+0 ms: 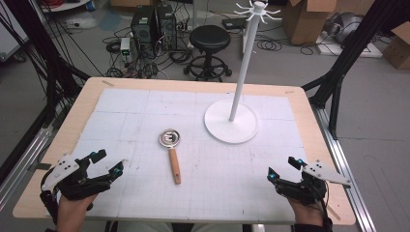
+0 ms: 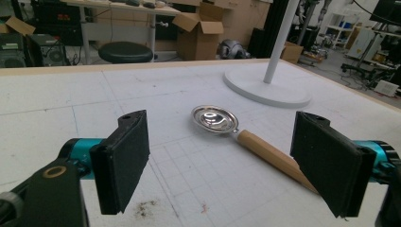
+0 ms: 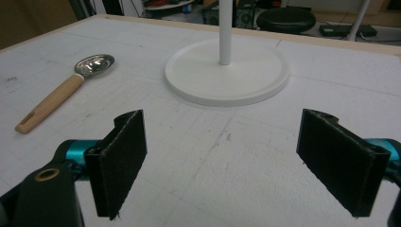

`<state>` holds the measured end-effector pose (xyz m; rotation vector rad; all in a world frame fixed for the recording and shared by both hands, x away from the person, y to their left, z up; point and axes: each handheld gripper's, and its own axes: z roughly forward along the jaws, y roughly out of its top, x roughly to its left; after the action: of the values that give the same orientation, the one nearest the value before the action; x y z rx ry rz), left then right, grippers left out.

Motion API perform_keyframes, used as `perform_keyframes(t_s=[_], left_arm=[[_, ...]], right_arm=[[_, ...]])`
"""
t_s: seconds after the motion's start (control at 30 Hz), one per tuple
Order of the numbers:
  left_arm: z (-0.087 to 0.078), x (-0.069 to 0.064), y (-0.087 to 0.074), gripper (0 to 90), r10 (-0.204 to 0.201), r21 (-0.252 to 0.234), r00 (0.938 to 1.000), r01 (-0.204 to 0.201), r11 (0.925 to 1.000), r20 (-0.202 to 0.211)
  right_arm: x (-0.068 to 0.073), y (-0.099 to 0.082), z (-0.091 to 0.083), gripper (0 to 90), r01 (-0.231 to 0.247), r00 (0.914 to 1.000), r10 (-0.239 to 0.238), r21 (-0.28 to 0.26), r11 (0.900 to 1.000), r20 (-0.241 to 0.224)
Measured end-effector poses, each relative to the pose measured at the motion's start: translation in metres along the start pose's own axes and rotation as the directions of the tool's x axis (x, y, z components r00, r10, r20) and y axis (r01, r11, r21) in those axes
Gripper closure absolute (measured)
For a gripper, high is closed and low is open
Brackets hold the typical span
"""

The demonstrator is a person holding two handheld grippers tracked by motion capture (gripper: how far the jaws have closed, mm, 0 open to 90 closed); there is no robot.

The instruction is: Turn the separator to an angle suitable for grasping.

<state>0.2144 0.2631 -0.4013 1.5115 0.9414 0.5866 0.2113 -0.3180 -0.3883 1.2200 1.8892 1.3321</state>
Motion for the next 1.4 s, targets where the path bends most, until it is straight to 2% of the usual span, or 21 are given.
perform_keyframes(t_s=[0.3,0.47,0.53,0.57,0.6,0.63,0.67,0.73,0.8,0.83,0.87,0.97,1.0,1.03,1.07,1.1,1.13,1.23,1.33,1.37,1.4], left_arm=[[0.009,-0.006,0.001,22.1,0.022,0.007,0.9996,-0.022,0.9997,0.016],[0.026,-0.019,0.001,24.6,0.030,0.058,0.9949,-0.036,0.9977,0.096],[0.037,-0.031,-0.001,30.3,0.021,0.074,0.9849,-0.034,0.9966,0.172],[0.037,-0.031,-0.001,38.0,0.021,0.074,0.9849,-0.034,0.9966,0.172],[0.040,-0.035,-0.002,50.1,0.016,0.086,0.9769,-0.035,0.9957,0.213],[0.048,-0.042,-0.003,60.3,0.001,0.118,0.9596,-0.036,0.9923,0.281],[0.048,-0.042,-0.003,66.7,0.001,0.118,0.9596,-0.036,0.9923,0.281],[0.056,-0.051,-0.004,81.3,-0.007,0.145,0.9514,-0.040,0.9887,0.308],[0.066,-0.062,-0.006,85.7,-0.013,0.190,0.9509,-0.048,0.9806,0.309],[0.080,-0.076,-0.011,89.2,-0.009,0.226,0.9510,-0.064,0.9720,0.309],[0.080,-0.076,-0.011,89.4,-0.009,0.226,0.9510,-0.064,0.9720,0.309],[0.115,-0.106,-0.023,89.6,-0.007,0.316,0.9458,-0.102,0.9432,0.325],[0.122,-0.112,-0.026,89.6,-0.008,0.342,0.9489,-0.106,0.9336,0.315],[0.122,-0.112,-0.026,89.7,-0.008,0.342,0.9489,-0.106,0.9336,0.315],[0.128,-0.116,-0.029,89.7,-0.014,0.368,0.9530,-0.104,0.9239,0.303],[0.136,-0.121,-0.033,89.7,-0.023,0.409,0.9587,-0.099,0.9074,0.283],[0.136,-0.121,-0.033,89.7,-0.023,0.409,0.9587,-0.099,0.9074,0.283],[0.143,-0.124,-0.036,89.7,-0.023,0.449,0.9666,-0.097,0.8882,0.255],[0.145,-0.126,-0.040,89.7,0.005,0.486,0.9715,-0.123,0.8653,0.237],[0.145,-0.125,-0.041,89.6,0.018,0.504,0.9729,-0.135,0.8531,0.230],[0.144,-0.123,-0.041,89.6,0.019,0.510,0.9739,-0.135,0.8494,0.226]], right_arm=[[-0.003,-0.002,-0.004,15.9,-0.016,0.9998,0.016,-0.003,0.9999,0.008],[-0.002,-0.004,-0.004,15.9,-0.017,0.9998,0.017,0.006,0.9998,0.012],[-0.001,-0.005,-0.005,15.9,-0.011,0.9998,0.011,0.007,0.9999,0.013],[-0.001,-0.005,-0.005,15.9,-0.011,0.9998,0.011,0.007,0.9999,0.013],[-0.001,-0.005,-0.006,15.9,-0.009,0.9998,0.008,0.008,0.9999,0.016],[0.000,-0.004,-0.006,15.9,-0.006,0.9998,0.005,0.009,0.9999,0.018],[0.000,-0.004,-0.007,15.9,-0.006,0.9998,0.006,0.011,0.9999,0.021],[0.001,-0.004,-0.007,15.9,-0.003,0.9997,0.003,0.012,0.9999,0.025],[0.002,-0.004,-0.007,15.9,-0.005,0.9997,0.005,0.013,0.9999,0.025],[0.002,-0.004,-0.006,16.0,-0.005,0.9997,0.004,0.012,0.9999,0.023],[0.002,-0.004,-0.005,16.1,-0.008,0.9997,0.008,0.015,0.9999,0.021],[0.000,-0.005,-0.004,16.3,-0.007,0.9998,0.006,0.022,0.9997,0.021],[0.000,-0.005,-0.004,16.3,-0.009,0.9997,0.008,0.021,0.9997,0.022],[0.000,-0.005,-0.004,16.3,-0.010,0.9997,0.010,0.020,0.9997,0.021],[0.000,-0.005,-0.004,16.3,-0.010,0.9997,0.010,0.020,0.9997,0.021],[-0.001,-0.006,-0.005,16.3,-0.014,0.9997,0.014,0.019,0.9997,0.021],[-0.001,-0.006,-0.005,16.3,-0.019,0.9996,0.019,0.020,0.9996,0.021],[-0.001,-0.006,-0.005,16.4,-0.023,0.9996,0.022,0.023,0.9995,0.020],[0.000,-0.006,-0.004,16.4,-0.021,0.9996,0.021,0.025,0.9995,0.019],[0.000,-0.005,-0.004,16.5,-0.018,0.9997,0.017,0.024,0.9996,0.019],[0.000,-0.005,-0.004,16.6,-0.015,0.9997,0.015,0.024,0.9996,0.019]])
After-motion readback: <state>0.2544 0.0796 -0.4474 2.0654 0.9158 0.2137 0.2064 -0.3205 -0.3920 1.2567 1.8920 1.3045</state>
